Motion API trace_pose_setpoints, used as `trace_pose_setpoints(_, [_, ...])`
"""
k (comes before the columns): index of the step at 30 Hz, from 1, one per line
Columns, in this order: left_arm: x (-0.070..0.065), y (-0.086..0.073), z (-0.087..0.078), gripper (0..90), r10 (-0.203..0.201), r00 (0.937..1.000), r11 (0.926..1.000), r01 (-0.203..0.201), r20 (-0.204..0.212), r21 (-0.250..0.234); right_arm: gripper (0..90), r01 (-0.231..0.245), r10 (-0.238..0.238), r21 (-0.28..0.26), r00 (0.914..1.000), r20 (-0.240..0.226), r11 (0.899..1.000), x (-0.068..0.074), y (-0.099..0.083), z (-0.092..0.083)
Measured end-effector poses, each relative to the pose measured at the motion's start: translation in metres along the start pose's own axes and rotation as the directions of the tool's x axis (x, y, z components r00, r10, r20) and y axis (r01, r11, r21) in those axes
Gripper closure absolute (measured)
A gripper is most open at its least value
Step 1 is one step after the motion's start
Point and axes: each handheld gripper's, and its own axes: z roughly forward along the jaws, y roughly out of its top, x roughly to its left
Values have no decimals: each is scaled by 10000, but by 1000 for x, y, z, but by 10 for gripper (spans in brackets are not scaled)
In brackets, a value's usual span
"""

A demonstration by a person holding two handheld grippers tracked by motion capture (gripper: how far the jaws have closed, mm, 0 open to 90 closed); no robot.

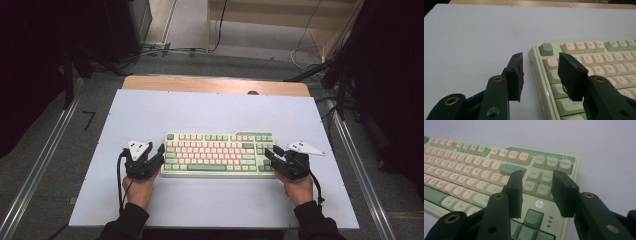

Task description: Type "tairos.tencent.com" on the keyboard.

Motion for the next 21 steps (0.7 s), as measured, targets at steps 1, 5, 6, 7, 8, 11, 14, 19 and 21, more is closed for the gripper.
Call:
trace_pose_setpoints(1, [-1,0,1,561,-8,10000,10000,8,52,25,608,44,-44,1,10000,-12,10000,1,0,0])
trace_pose_setpoints(5, [-6,3,2,562,-58,9997,10000,57,256,20,649,117,-117,-10,9999,-59,9999,4,1,1])
trace_pose_setpoints(6, [-7,3,3,563,-68,9994,10000,67,331,14,658,133,-133,-6,9999,-70,9999,4,1,2])
trace_pose_setpoints(7, [-8,4,3,564,-80,9992,10000,79,389,23,663,110,-110,-8,9999,-73,9999,5,2,2])
trace_pose_setpoints(8, [-8,4,3,576,-21,9991,10000,19,430,47,678,137,-137,-8,9999,-63,9999,5,2,2])
trace_pose_setpoints(11, [-10,5,4,576,71,9989,10000,-73,464,36,719,176,-177,-47,9998,-75,9998,6,2,2])
trace_pose_setpoints(14, [-12,6,4,592,162,9989,9998,-159,439,-70,768,172,-172,-26,9998,-91,9998,7,2,3])
trace_pose_setpoints(19, [-15,6,5,656,186,9987,9998,-187,477,0,849,246,-246,-69,9997,-49,9997,9,3,3])
trace_pose_setpoints(21, [-16,6,6,695,247,9984,9997,-247,518,-1,871,262,-263,-115,9996,-38,9996,10,3,3])
